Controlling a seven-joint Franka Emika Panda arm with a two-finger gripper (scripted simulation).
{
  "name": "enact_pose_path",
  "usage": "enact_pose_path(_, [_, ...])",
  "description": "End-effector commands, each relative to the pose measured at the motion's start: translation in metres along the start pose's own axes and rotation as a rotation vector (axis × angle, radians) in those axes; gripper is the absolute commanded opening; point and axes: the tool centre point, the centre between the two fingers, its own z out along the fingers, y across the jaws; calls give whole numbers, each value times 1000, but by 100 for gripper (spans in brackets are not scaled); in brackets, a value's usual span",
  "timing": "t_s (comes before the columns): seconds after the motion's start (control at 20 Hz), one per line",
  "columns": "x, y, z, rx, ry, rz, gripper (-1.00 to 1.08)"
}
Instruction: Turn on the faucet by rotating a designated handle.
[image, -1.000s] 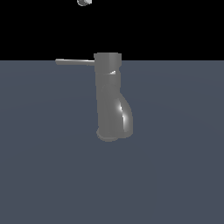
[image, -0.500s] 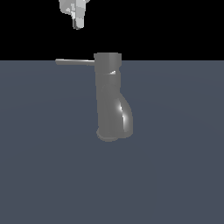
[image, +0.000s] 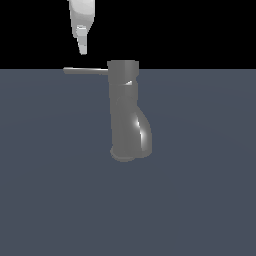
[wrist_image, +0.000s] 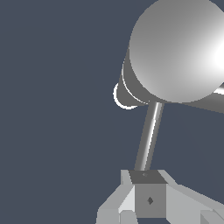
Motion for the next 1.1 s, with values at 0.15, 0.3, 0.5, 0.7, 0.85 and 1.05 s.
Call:
enact_pose_path(0.15, [-9, -18, 21, -1, 17, 106, -100])
enact_pose_path(0.3, [-13, -25, 30, -1, 25, 148, -100])
enact_pose_path(0.5, [-16, -31, 39, 0, 33, 191, -100])
enact_pose_path(0.7, [-19, -35, 45, 1, 38, 216, -100])
enact_pose_path(0.85, [-20, -37, 47, 1, 40, 224, -100])
enact_pose_path(1.05, [-20, -37, 47, 1, 40, 224, -100])
